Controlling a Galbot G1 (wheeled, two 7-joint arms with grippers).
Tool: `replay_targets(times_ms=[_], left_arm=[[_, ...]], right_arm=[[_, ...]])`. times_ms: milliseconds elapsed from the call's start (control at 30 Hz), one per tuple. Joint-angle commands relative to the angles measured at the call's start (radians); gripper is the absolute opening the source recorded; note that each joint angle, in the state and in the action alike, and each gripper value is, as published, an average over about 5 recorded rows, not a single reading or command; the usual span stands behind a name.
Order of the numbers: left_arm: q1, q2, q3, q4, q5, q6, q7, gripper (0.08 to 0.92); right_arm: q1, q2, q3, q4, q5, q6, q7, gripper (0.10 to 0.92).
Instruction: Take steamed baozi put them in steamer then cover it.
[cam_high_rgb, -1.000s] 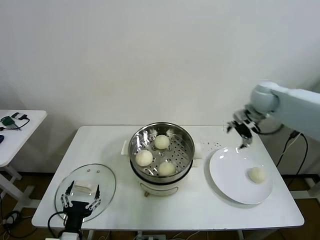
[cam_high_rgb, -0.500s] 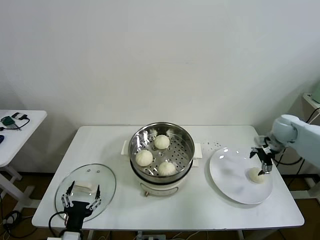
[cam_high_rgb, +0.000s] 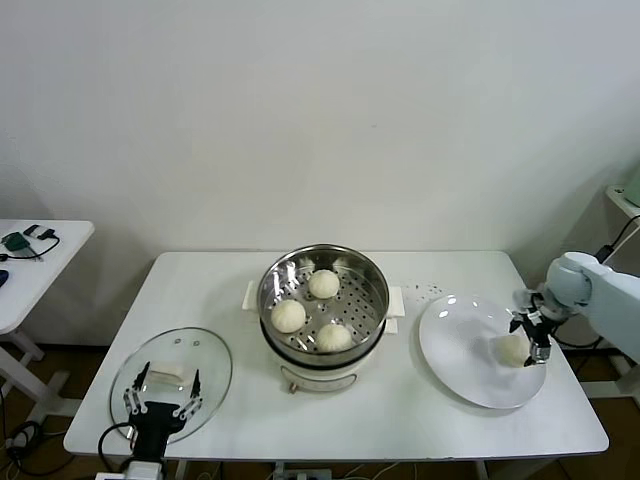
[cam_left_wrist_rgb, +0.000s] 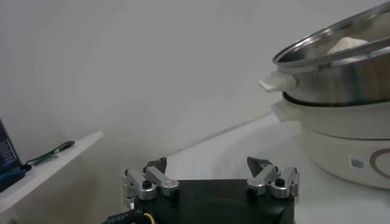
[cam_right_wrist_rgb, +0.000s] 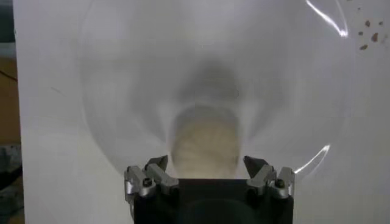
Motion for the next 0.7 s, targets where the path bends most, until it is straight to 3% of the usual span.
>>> replay_targets(times_ms=[33,467,700], left_arm=[[0.001,0.002,0.000,0.004,-0.002,-0.003,0.001,0.823],[0.010,-0.004,0.002,0.004,-0.018,-0.021,0.004,0.823],[0.014,-0.001,0.005,-0.006,-0.018,-0.025,0.007,0.823]], right_arm=[[-0.043,0.024,0.039,-0.036,-0.026,0.005,0.001,0.822],[-0.027,0.008,0.047,-0.008,-0.022,0.002,-0.004,0.709],[0.177,-0.005,-0.075,0.061,0.133,-0.047,0.008,0.688]])
